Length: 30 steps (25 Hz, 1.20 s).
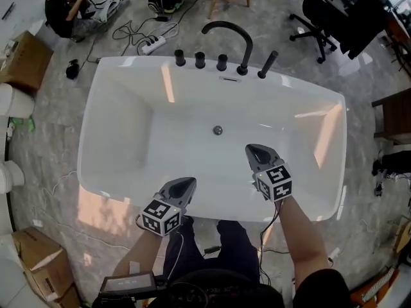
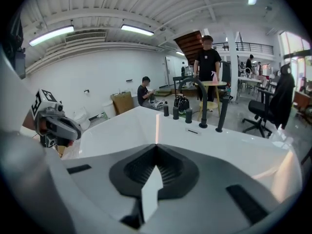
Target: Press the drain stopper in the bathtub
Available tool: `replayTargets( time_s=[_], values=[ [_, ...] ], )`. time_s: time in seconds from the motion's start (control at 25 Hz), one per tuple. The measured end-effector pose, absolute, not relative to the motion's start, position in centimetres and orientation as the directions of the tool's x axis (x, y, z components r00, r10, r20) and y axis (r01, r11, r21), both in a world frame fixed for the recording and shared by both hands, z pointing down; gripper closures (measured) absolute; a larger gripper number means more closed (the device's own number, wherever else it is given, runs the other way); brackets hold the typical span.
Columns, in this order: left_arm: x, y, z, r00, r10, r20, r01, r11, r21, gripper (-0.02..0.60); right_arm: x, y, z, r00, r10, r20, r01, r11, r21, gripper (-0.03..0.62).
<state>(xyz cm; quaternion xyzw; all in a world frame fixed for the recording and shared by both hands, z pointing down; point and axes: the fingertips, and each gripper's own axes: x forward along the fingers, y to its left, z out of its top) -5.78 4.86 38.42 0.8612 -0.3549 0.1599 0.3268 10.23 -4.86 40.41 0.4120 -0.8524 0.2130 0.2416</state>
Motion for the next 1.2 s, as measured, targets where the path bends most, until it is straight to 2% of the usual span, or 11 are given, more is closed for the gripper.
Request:
replayTargets(
  time_s=[0.72, 1.2],
  values=[
    [-1.6, 7.2, 23.0, 0.772, -0.457, 0.441, -0.615, -0.712, 0.339, 0.578, 11.4, 4.4, 21.9, -0.500, -0.783, 0.371, -0.866, 0.460, -0.197, 0.579],
    [0.3, 11.6, 19.9, 0.785, -0.486, 0.384, -0.609, -0.720, 0.333, 0.578, 10.2, 11.0, 17.8, -0.586, -0.760, 0.280, -0.810, 0.542, -0.222, 0.579]
  ],
)
